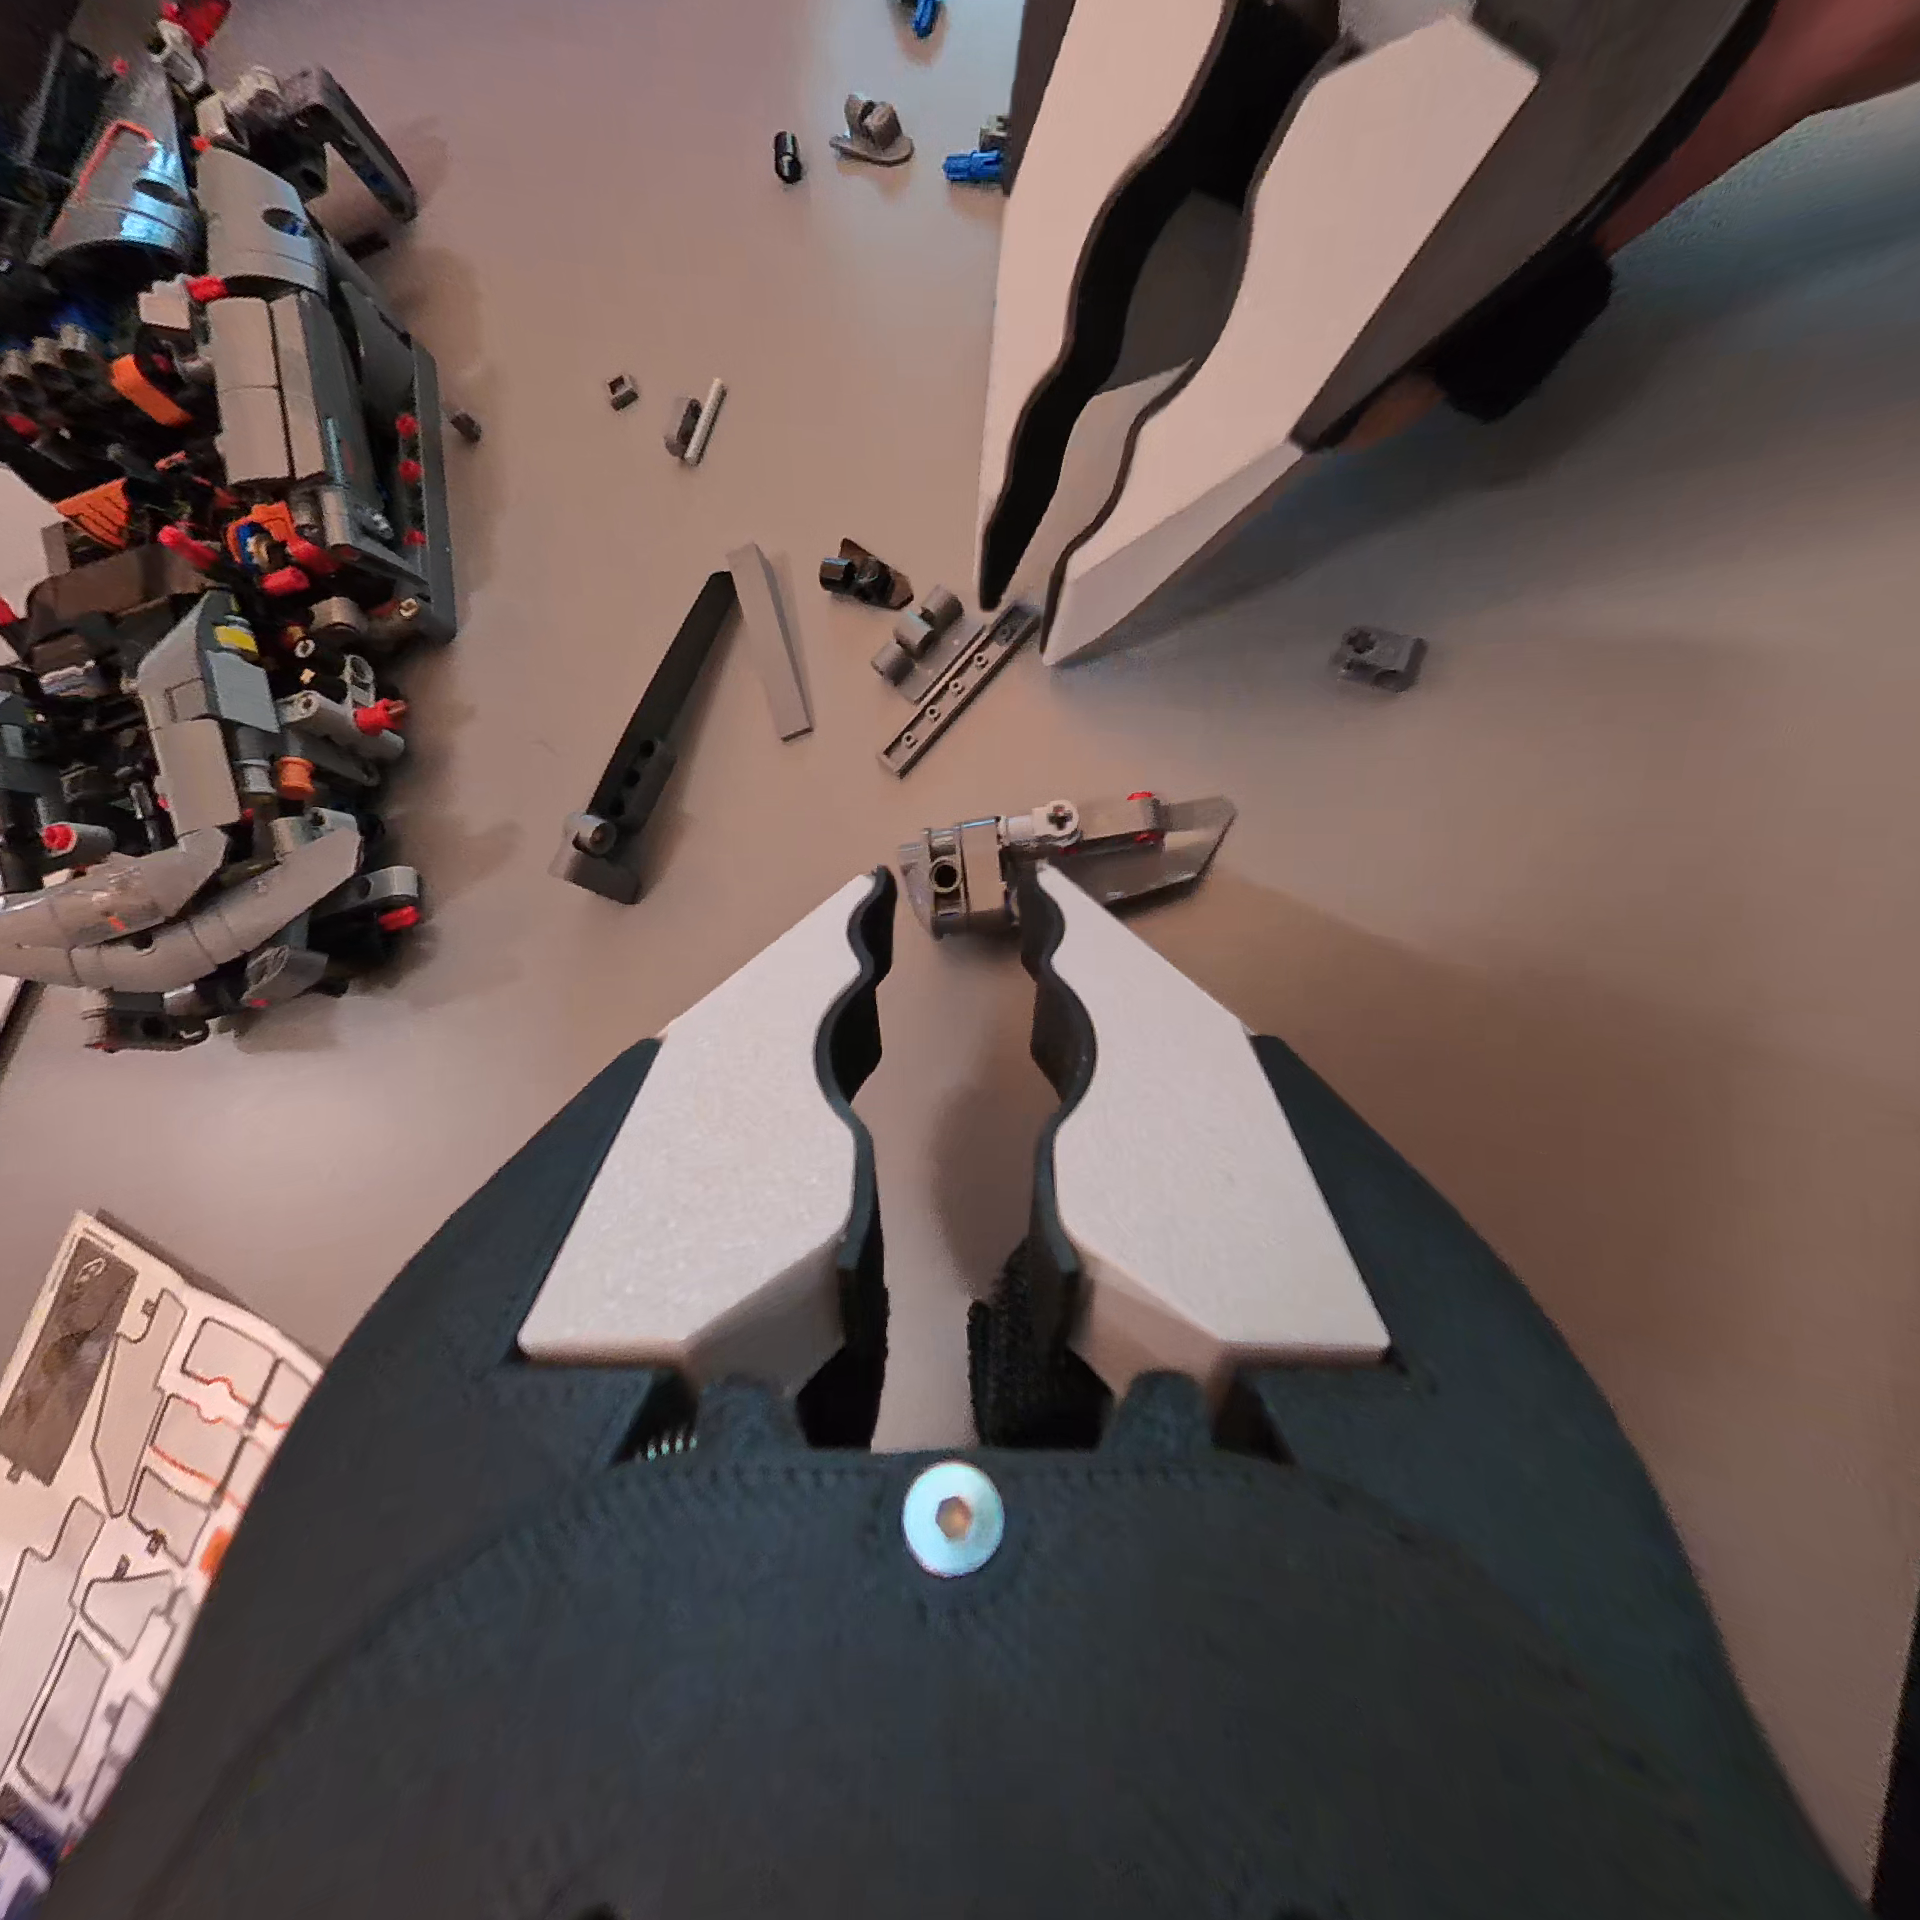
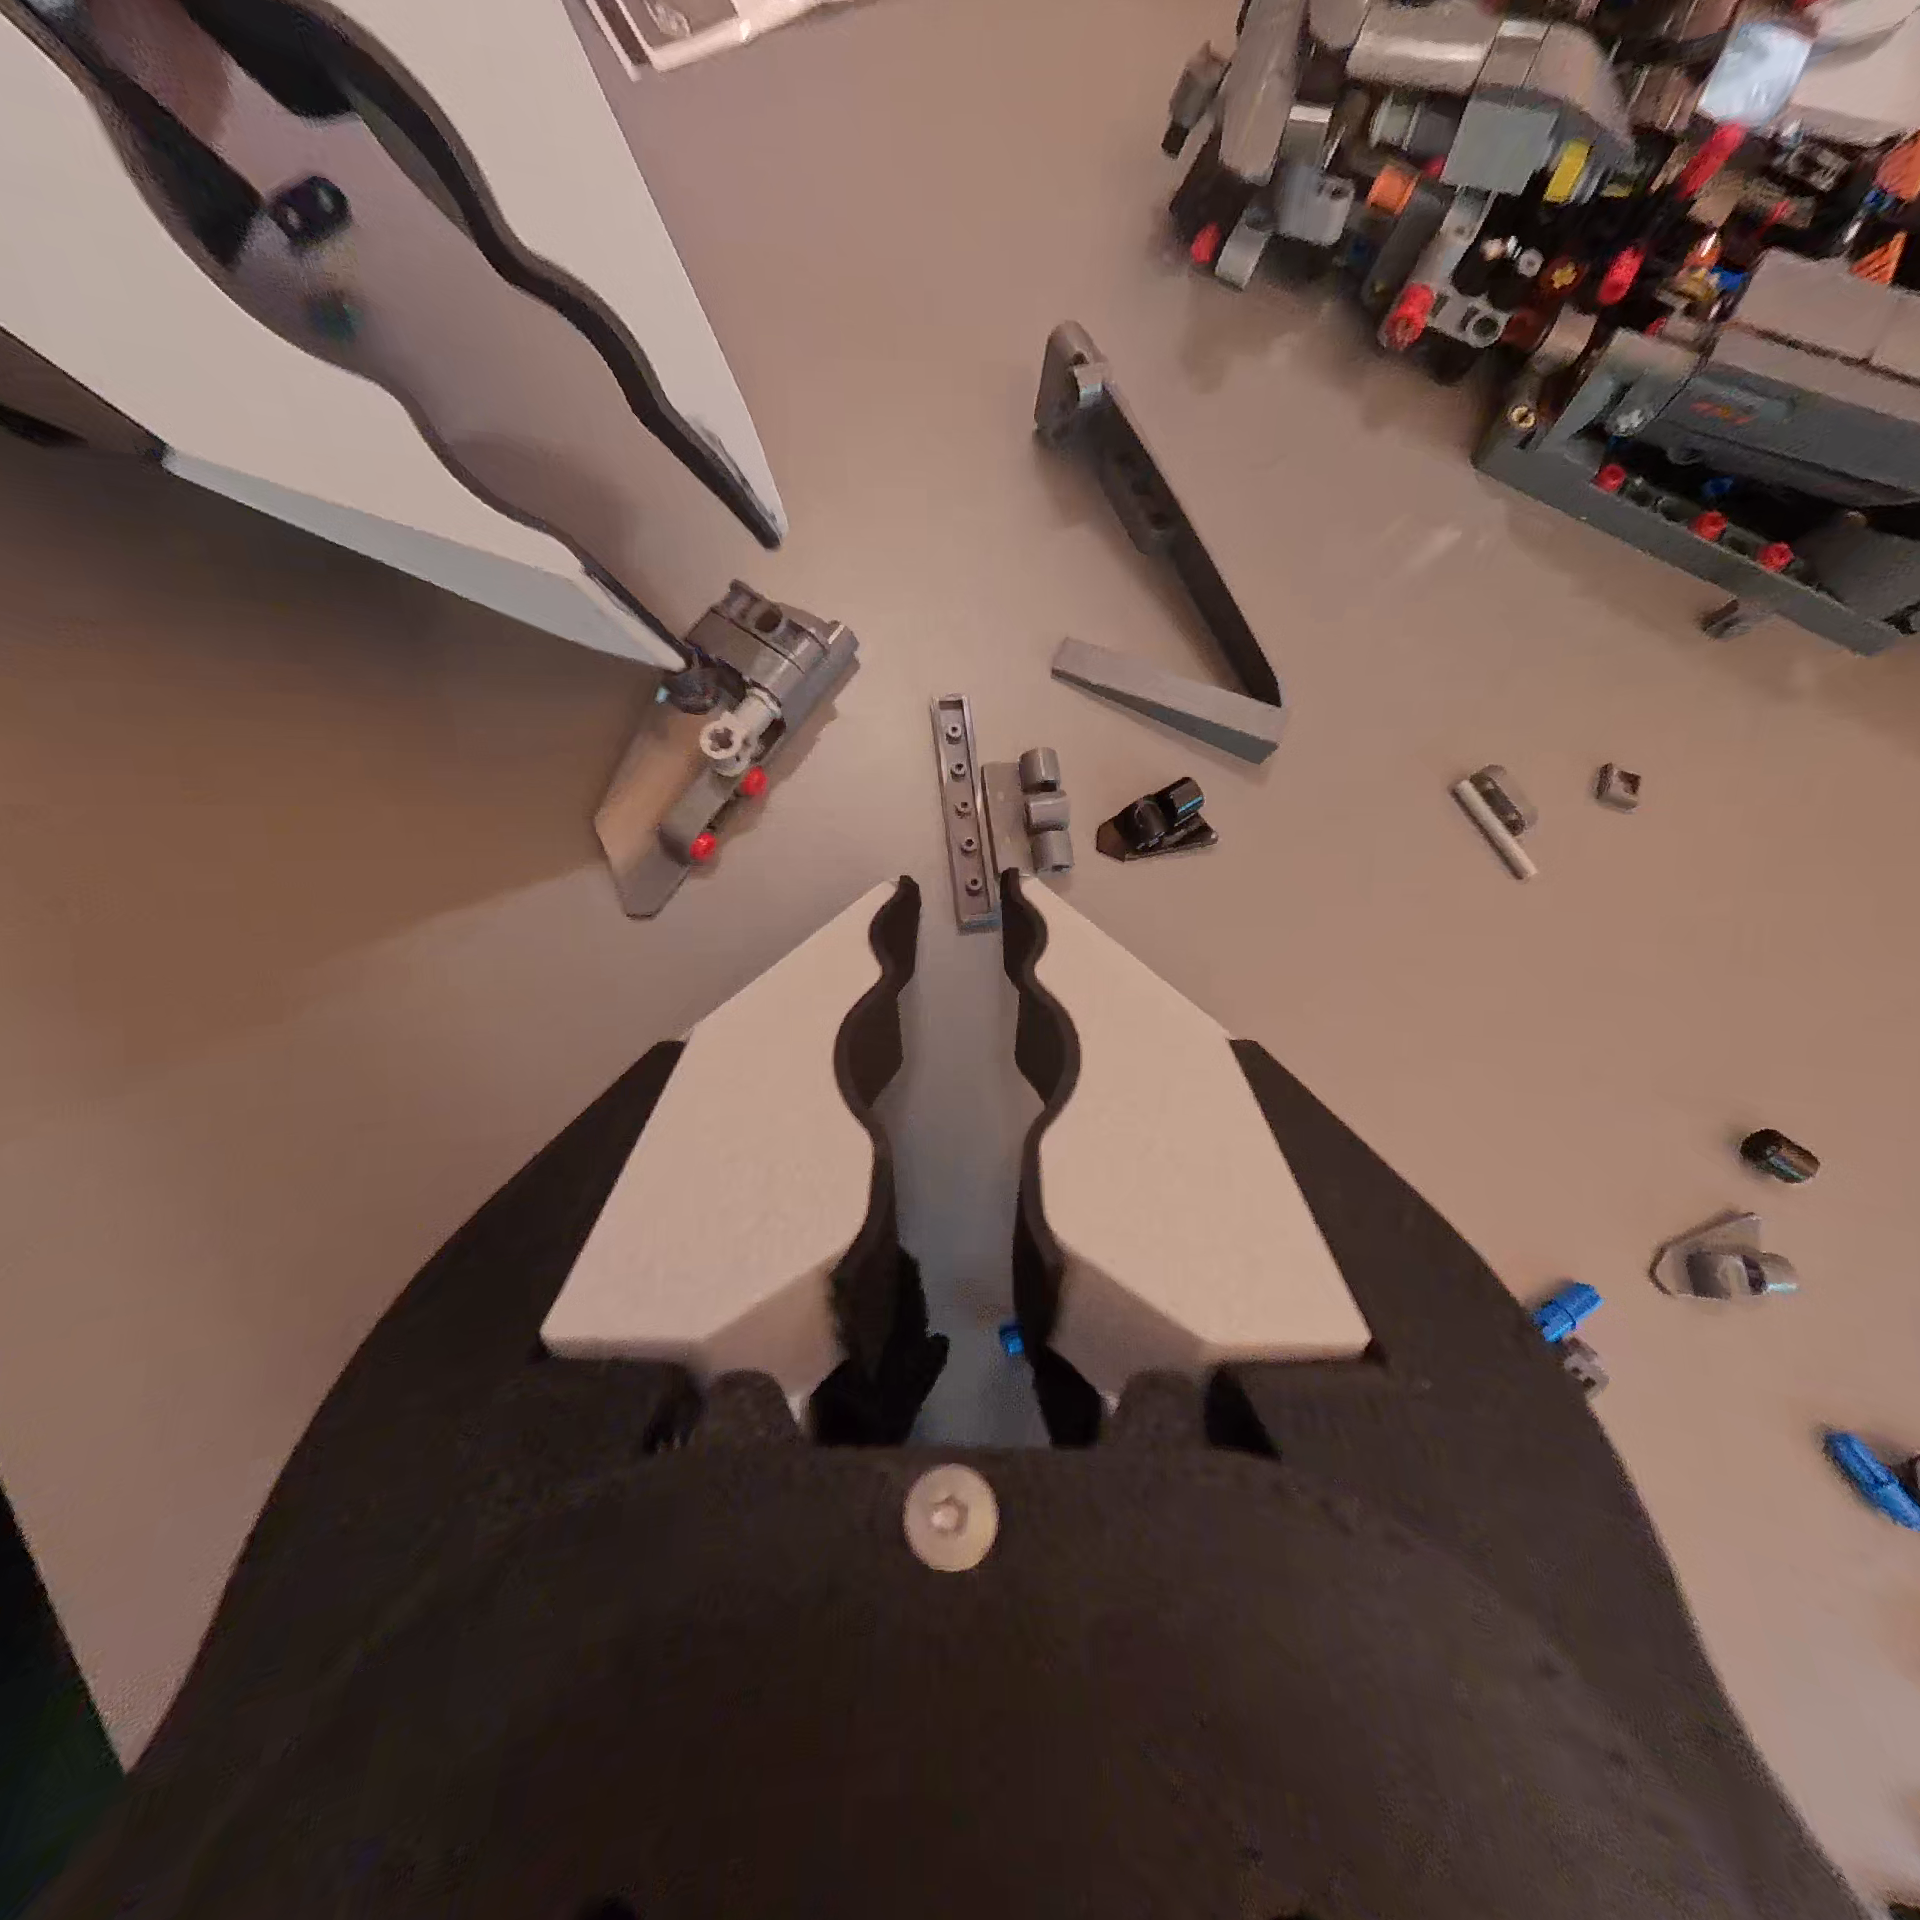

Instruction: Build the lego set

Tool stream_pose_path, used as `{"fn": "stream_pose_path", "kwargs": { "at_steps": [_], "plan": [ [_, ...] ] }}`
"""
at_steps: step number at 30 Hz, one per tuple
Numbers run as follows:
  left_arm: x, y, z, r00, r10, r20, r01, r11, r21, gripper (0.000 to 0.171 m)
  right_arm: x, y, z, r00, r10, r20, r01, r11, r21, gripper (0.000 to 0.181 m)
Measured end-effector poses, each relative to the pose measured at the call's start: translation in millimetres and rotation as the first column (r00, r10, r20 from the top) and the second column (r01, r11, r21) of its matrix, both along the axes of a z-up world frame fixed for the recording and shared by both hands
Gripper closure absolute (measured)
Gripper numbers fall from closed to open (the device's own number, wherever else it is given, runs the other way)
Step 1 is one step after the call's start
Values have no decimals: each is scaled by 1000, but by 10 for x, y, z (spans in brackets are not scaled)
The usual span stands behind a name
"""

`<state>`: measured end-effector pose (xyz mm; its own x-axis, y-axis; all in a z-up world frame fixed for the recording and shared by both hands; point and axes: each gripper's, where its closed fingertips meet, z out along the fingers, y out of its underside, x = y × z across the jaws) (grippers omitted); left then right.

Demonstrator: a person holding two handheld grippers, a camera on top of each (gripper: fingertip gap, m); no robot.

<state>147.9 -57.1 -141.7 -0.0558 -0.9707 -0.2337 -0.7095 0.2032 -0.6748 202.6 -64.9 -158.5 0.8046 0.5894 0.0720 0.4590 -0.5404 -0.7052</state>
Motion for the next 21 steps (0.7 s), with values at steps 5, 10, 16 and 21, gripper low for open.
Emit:
{"fn": "stream_pose_path", "kwargs": {
  "at_steps": [5, 10, 16, 21],
  "plan": [
    [4, 11, 40, 1000, -8, 15, 8, 1000, 11, 151, -39, 34, -25, 999, -6, -46, 5, 1000, -26, 176],
    [110, 63, 90, 999, -46, 6, 46, 998, 45, 152, -22, 35, -21, 996, -18, -83, 15, 999, -33, 177],
    [298, 108, 6, 986, -147, -77, 155, 983, 102, 146, 11, -13, 74, 970, -34, -239, 17, 997, -70, 177],
    [428, 83, 40, 969, -230, -89, 243, 952, 188, 150, 10, -41, 294, 918, -11, -397, -23, 996, -81, 177]
  ]
}}
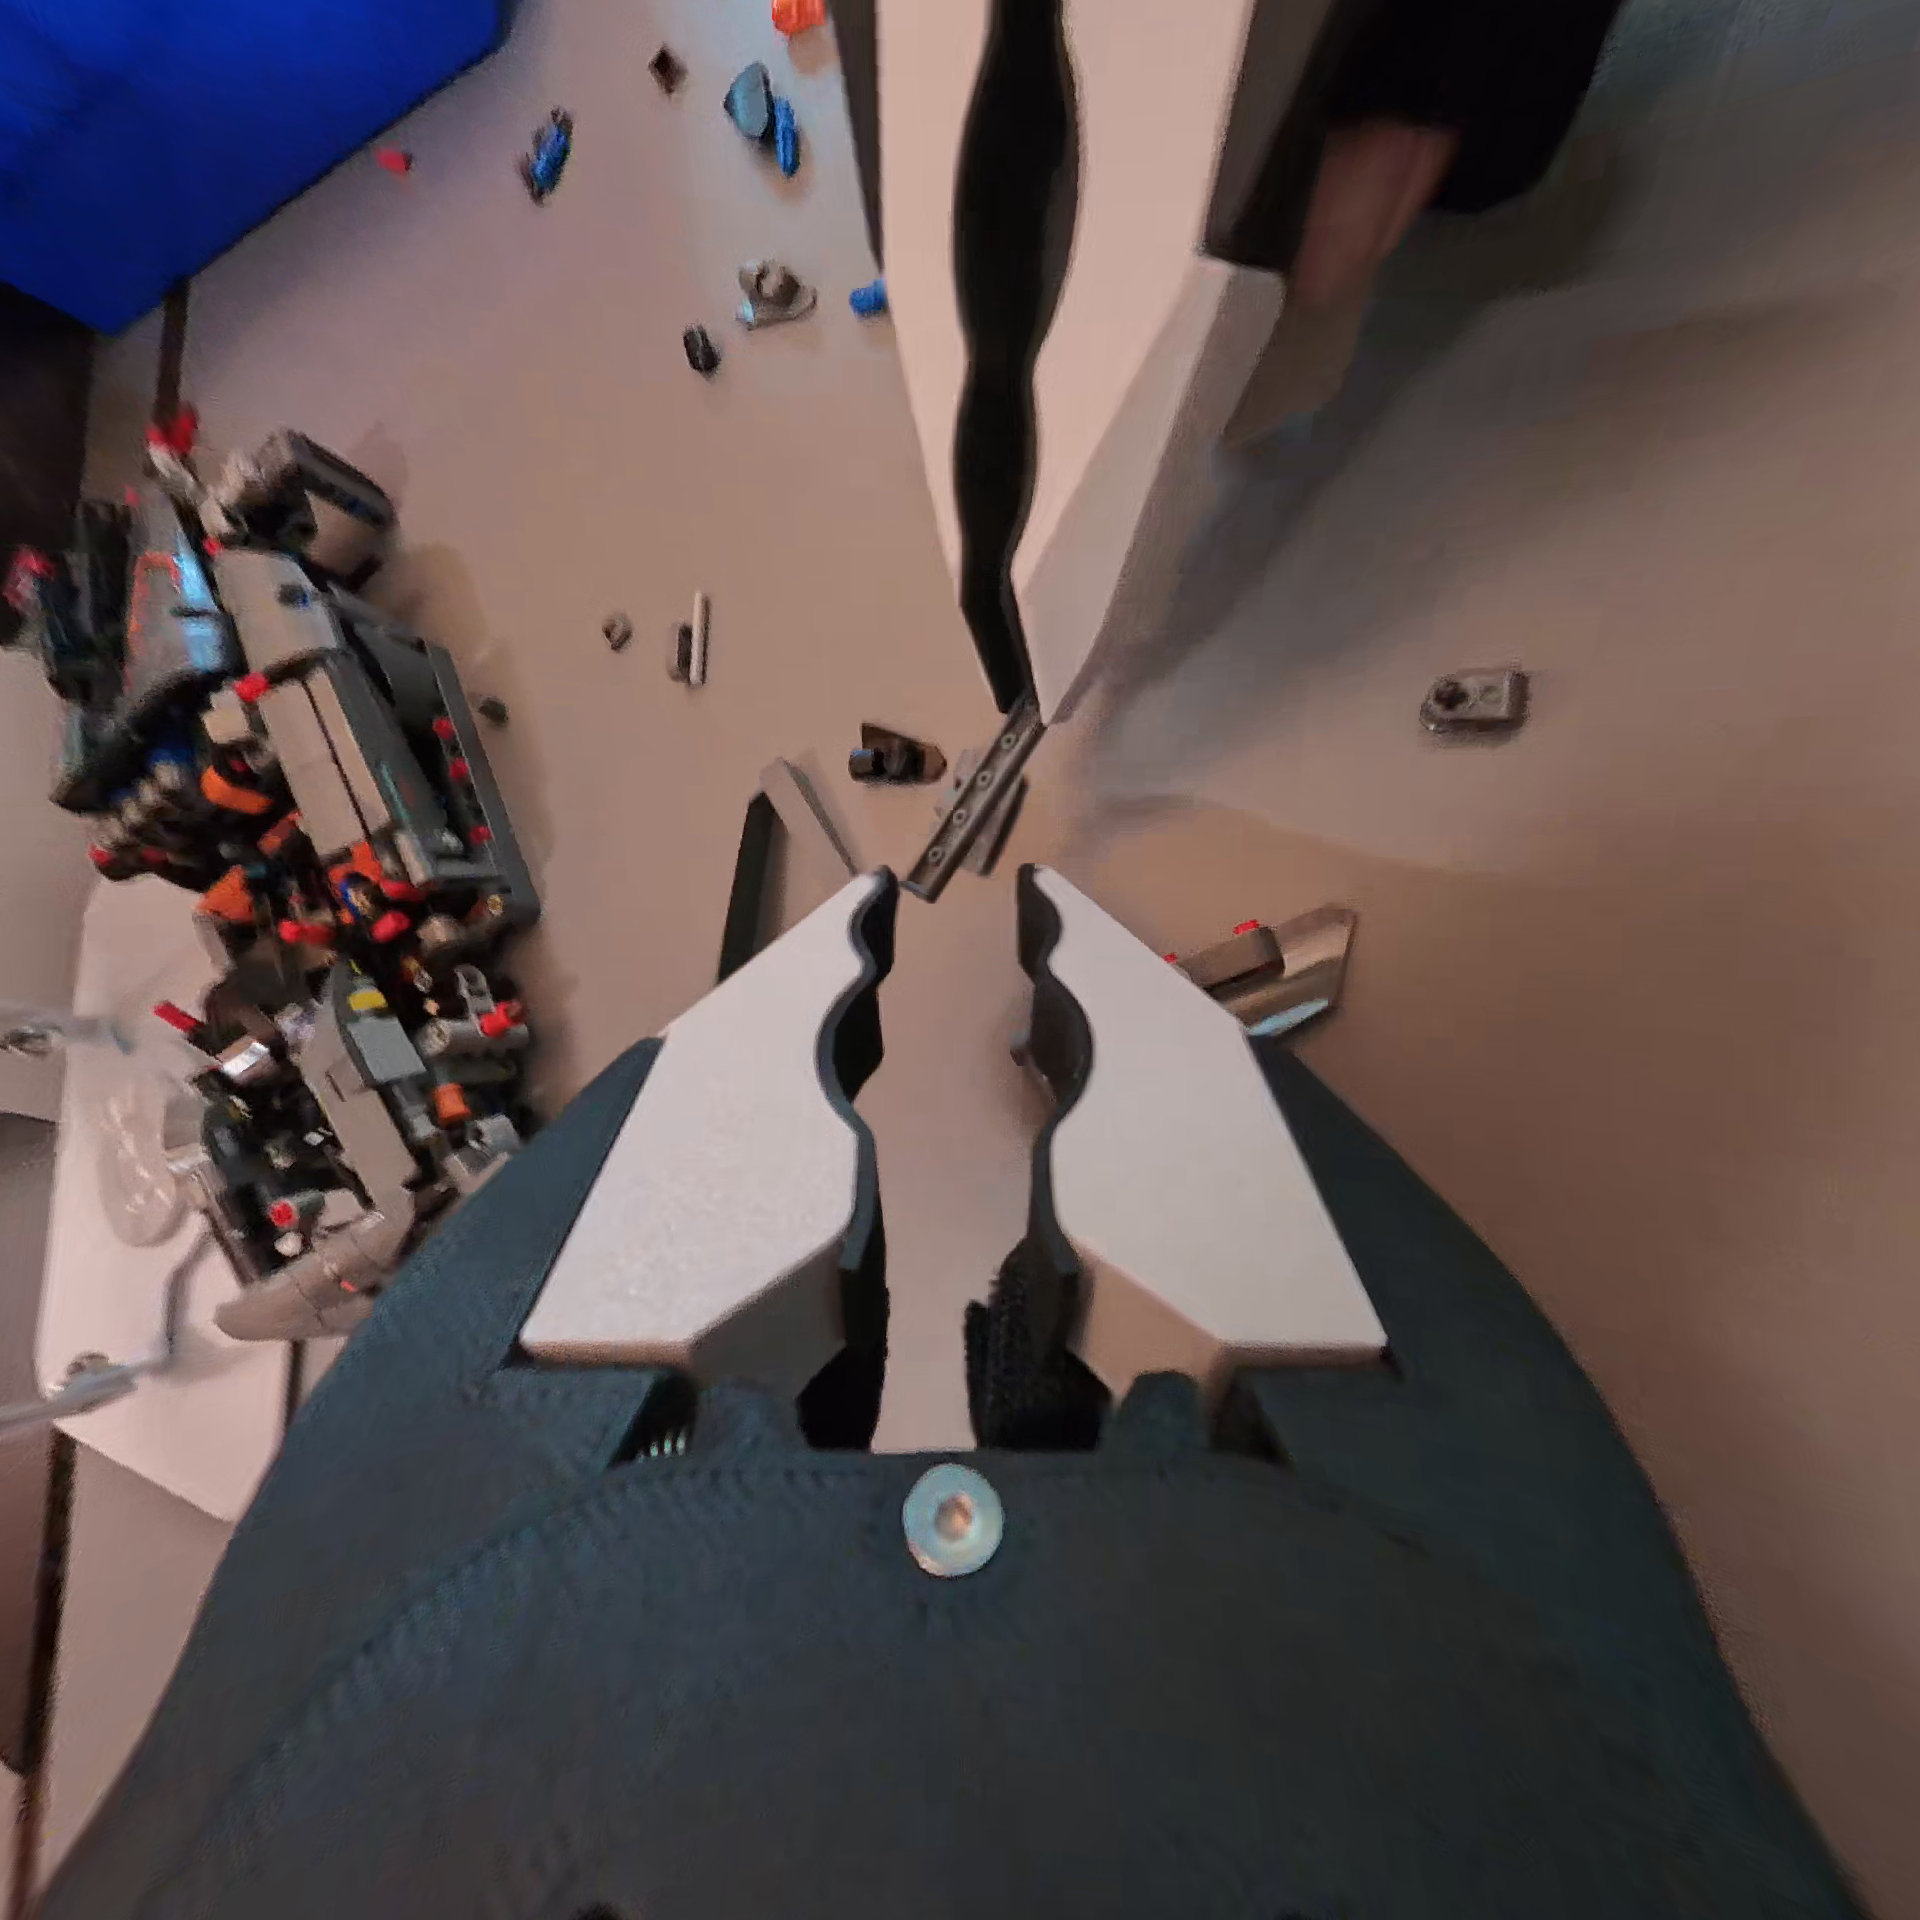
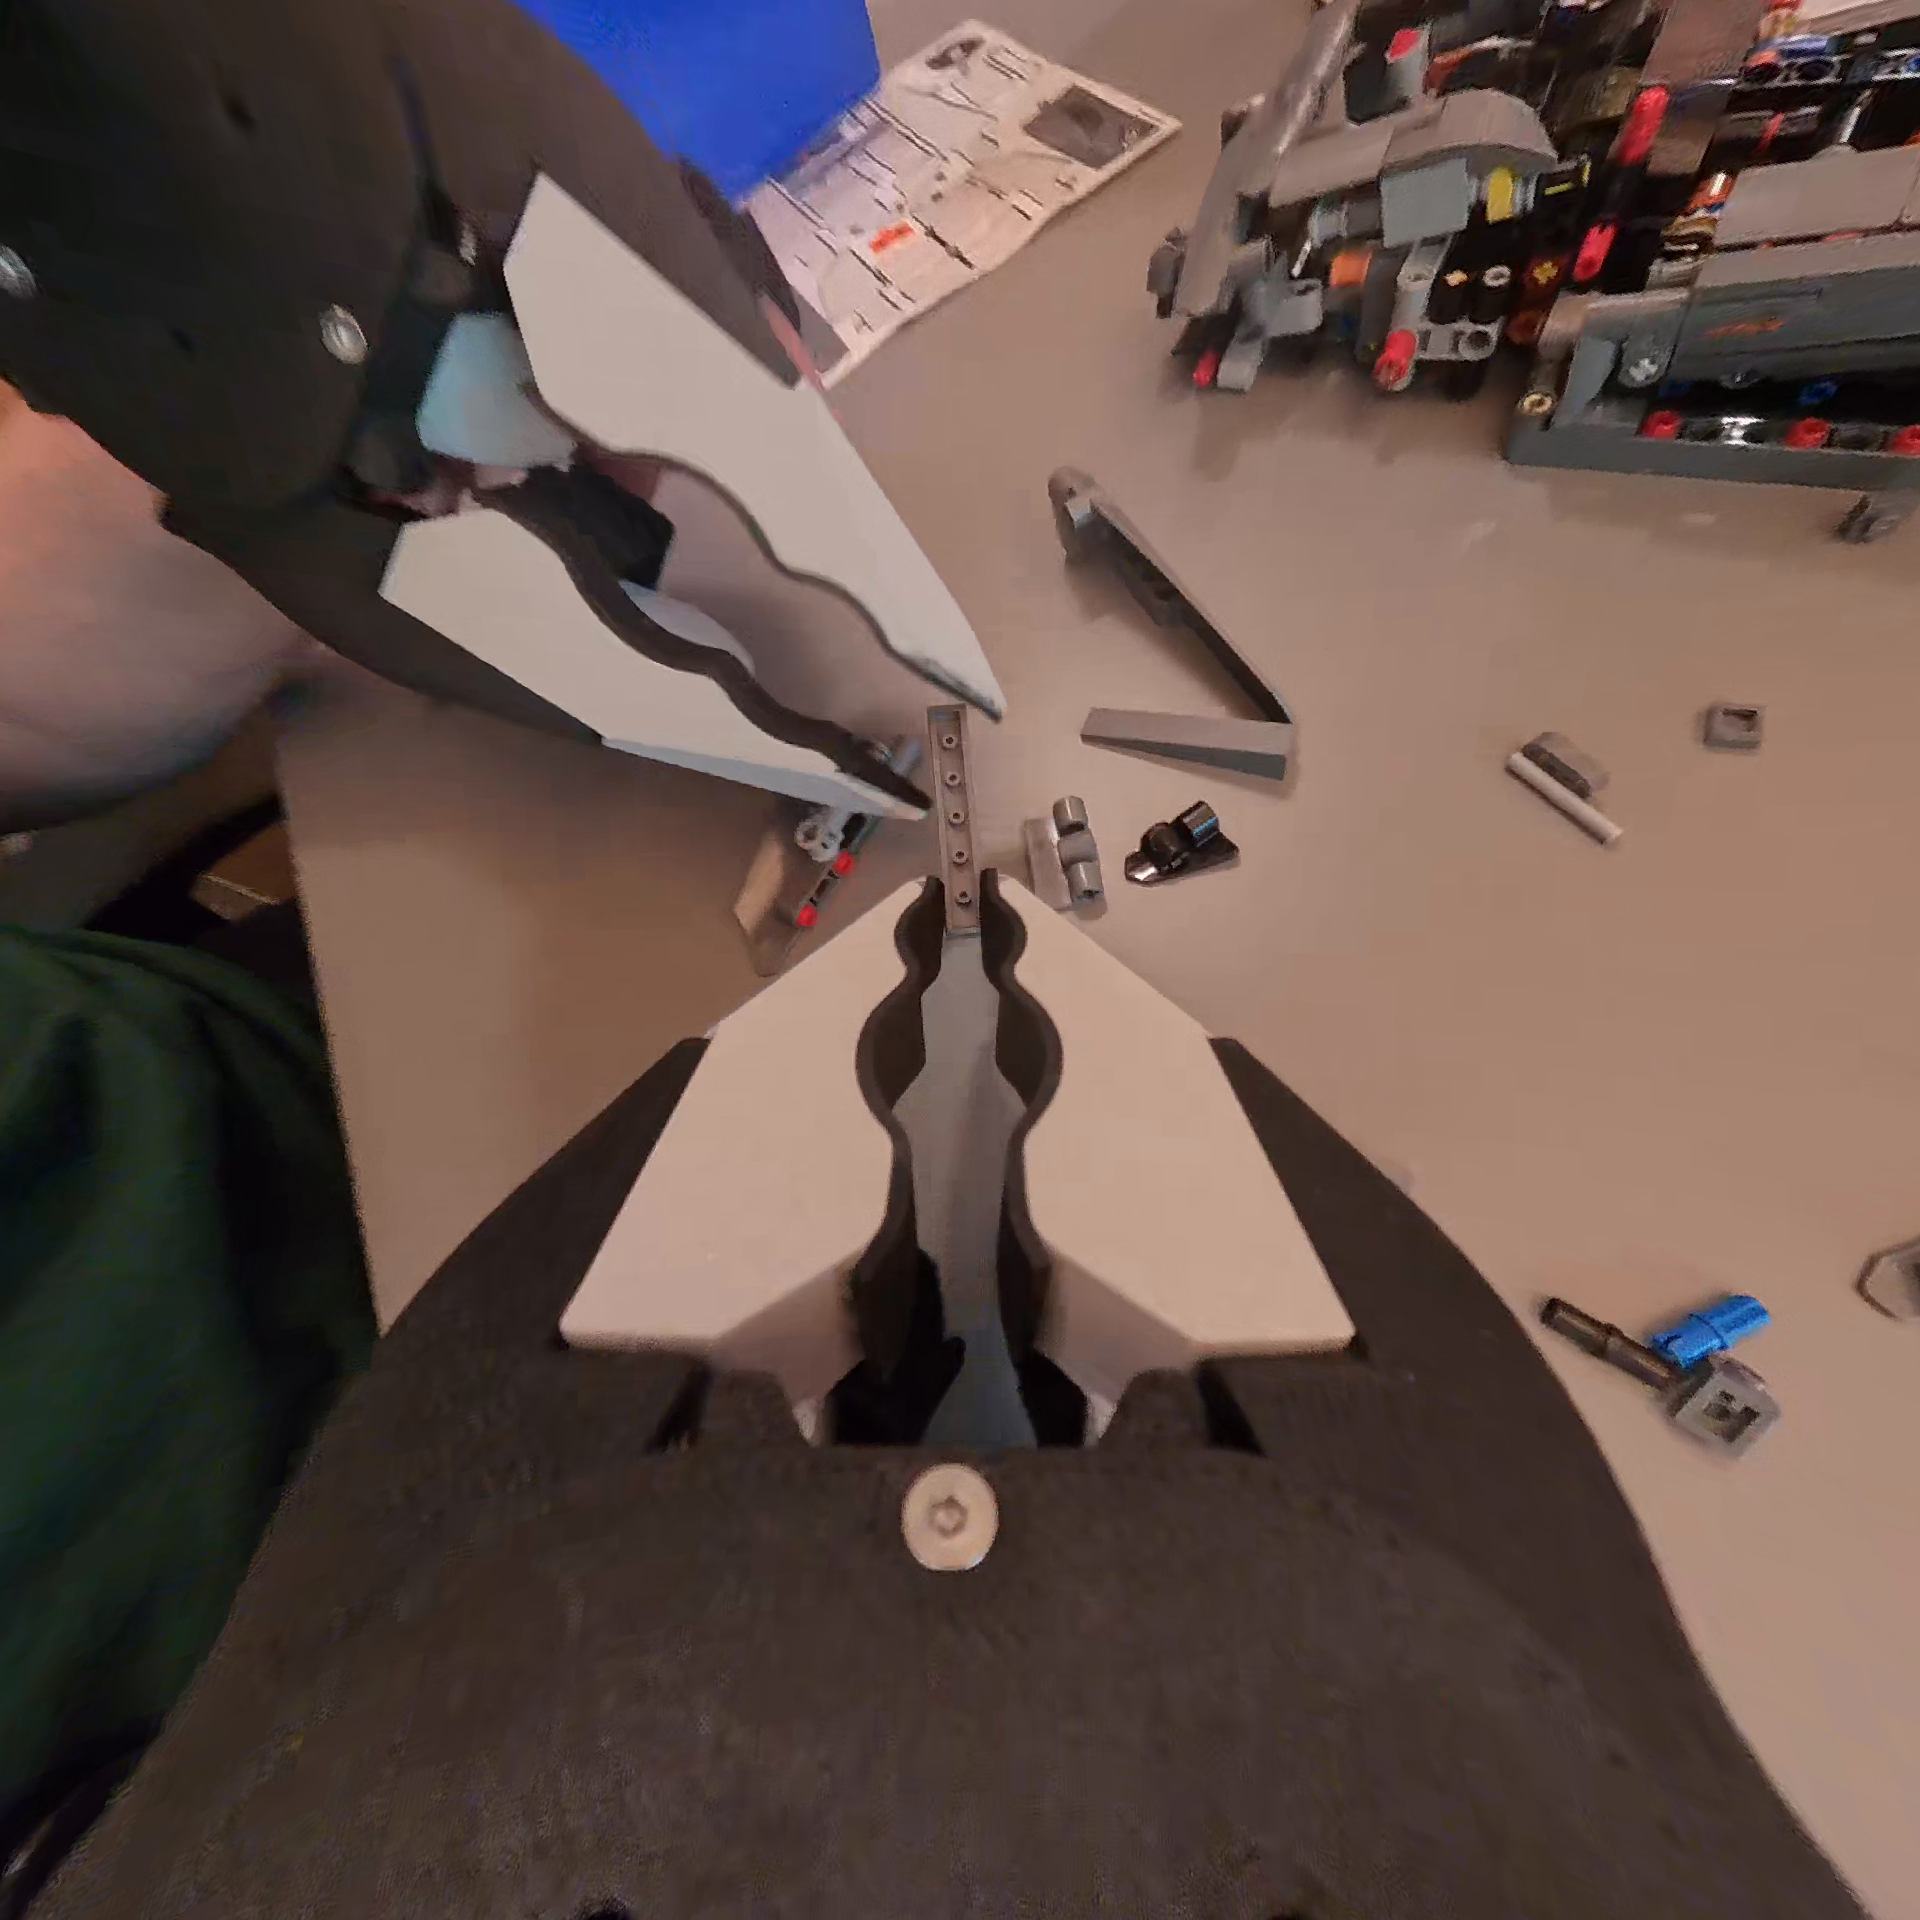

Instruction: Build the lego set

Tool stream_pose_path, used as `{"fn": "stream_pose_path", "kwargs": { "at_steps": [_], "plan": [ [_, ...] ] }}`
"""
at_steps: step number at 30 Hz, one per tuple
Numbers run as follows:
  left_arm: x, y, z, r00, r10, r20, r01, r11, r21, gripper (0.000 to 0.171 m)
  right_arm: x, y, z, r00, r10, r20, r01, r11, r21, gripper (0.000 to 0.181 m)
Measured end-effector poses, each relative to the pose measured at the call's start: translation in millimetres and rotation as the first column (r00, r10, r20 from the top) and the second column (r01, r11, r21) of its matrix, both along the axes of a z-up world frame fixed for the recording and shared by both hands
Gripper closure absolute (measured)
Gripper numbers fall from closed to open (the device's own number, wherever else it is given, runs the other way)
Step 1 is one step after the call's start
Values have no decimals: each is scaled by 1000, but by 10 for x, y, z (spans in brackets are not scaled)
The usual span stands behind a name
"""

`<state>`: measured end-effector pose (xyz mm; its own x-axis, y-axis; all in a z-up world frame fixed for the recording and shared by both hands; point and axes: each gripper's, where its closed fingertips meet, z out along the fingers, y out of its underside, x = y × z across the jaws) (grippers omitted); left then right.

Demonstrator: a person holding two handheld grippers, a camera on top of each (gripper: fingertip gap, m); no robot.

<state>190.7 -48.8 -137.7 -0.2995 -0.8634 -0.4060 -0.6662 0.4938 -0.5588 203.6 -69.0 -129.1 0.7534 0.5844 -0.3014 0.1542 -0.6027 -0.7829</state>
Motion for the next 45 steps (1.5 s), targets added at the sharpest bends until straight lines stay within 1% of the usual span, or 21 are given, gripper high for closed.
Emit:
{"fn": "stream_pose_path", "kwargs": {
  "at_steps": [3, 6, 10, 13, 14, 15, 17, 18, 21, 23, 25, 27, 29, 30, 33, 35, 37, 39, 41, 42, 45],
  "plan": [
    [19, 12, 40, 999, -37, -2, 37, 994, 101, 165, 17, -16, 65, 998, 30, -58, -31, 999, -16, 177],
    [10, -8, 57, 998, -56, -16, 57, 996, 71, 169, 36, 8, 61, 998, 48, -45, -49, 999, -16, 181],
    [-27, -38, 81, 997, -53, -60, 50, 998, -46, 171, 57, 66, 194, 998, 54, 32, -56, 995, 81, 179],
    [-78, -45, 71, 991, -19, -133, -10, 976, -219, 171, 51, 67, 350, 972, 39, 230, -102, 958, 269, 166],
    [-103, -82, 68, 987, -28, -161, -22, 954, -298, 171, 33, 43, 383, 940, 33, 341, -155, 929, 335, 164],
    [-99, -101, 97, 987, -31, -160, -29, 934, -356, 171, 11, 16, 389, 887, 22, 461, -222, 896, 383, 164],
    [-110, -154, 144, 983, -48, -178, -43, 879, -475, 171, -39, -22, 340, 782, 12, 623, -330, 856, 397, 164],
    [-120, -187, 156, 979, -65, -195, -48, 850, -524, 171, -87, -42, 316, 756, 25, 655, -369, 841, 395, 165],
    [-131, -268, 196, 967, -104, -231, -66, 776, -627, 171, -113, -9, 245, 707, 13, 707, -401, 831, 386, 170],
    [-110, -271, 232, 968, -101, -231, -82, 742, -666, 171, -91, 12, 189, 669, 4, 743, -415, 832, 370, 171],
    [-114, -298, 262, 964, -110, -240, -103, 680, -726, 171, -114, 11, 186, 656, 2, 754, -434, 819, 376, 169],
    [-131, -337, 268, 961, -131, -244, -109, 631, -768, 171, -113, 12, 187, 636, -9, 772, -449, 809, 379, 175],
    [-129, -340, 264, 960, -133, -247, -118, 608, -785, 171, -116, 3, 169, 632, 0, 775, -455, 810, 371, 176],
    [-131, -350, 269, 959, -141, -245, -115, 598, -793, 171, -118, -3, 154, 638, 12, 770, -453, 814, 363, 176],
    [-84, -295, 284, 970, -97, -224, -114, 634, -765, 169, -95, 9, 153, 713, 36, 701, -384, 856, 347, 176],
    [-92, -188, 281, 975, -31, -219, -136, 696, -705, 148, -81, -7, 144, 803, 74, 592, -308, 901, 305, 176],
    [-168, -202, 304, 980, -6, -198, -132, 722, -679, 139, -39, -4, 151, 868, 71, 491, -235, 931, 280, 176],
    [-281, -153, 196, 976, 53, -211, -169, 796, -581, 134, -51, -47, 94, 921, 104, 375, -189, 962, 196, 176],
    [-382, -103, 49, 965, 123, -231, -223, 846, -484, 130, -59, -52, 39, 954, 103, 281, -145, 980, 134, 176],
    [-412, -111, -10, 962, 145, -232, -240, 855, -460, 126, -79, -70, 0, 964, 115, 238, -140, 986, 89, 176],
    [-426, -119, -98, 956, 215, -200, -284, 852, -439, 127, -131, -80, -66, 984, 116, 136, -118, 993, 7, 176]
  ]
}}
